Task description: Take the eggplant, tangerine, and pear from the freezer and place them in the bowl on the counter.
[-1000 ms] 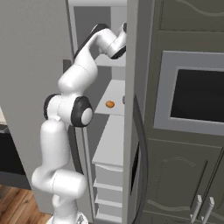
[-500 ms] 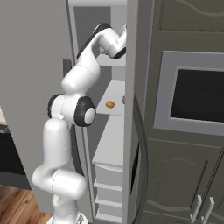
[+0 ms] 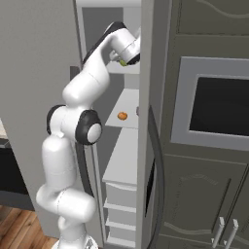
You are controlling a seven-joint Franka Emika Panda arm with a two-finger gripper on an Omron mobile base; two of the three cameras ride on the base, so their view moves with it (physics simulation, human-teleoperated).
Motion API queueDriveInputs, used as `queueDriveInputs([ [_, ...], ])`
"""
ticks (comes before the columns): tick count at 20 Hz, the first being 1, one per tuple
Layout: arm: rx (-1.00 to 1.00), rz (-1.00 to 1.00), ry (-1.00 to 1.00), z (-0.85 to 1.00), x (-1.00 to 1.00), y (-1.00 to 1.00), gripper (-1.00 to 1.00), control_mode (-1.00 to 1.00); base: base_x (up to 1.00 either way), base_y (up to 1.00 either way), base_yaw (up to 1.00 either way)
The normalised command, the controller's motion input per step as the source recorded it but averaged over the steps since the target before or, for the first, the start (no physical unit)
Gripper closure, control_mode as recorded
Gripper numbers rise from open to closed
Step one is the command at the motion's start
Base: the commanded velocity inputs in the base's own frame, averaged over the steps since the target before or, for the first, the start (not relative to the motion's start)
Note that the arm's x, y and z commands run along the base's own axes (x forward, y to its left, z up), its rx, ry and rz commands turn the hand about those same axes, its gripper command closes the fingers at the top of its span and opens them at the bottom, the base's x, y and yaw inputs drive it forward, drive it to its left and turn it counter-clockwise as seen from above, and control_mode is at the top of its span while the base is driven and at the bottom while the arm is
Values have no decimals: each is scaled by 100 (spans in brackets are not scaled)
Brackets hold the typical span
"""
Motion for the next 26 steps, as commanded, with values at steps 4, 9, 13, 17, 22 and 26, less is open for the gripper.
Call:
queueDriveInputs([
  [4,0,0,-18,-20,-100,20,100,-100,0,0,0],
  [9,-2,0,-19,-6,-100,40,100,-100,0,0,0],
  [13,-3,0,-16,0,-93,36,100,-100,0,0,0],
  [17,0,0,-12,0,-89,4,100,-100,0,0,0],
  [22,-3,0,-12,0,-88,27,100,-100,0,0,0],
  [26,-3,0,-10,2,-88,34,100,-100,0,0,0],
])
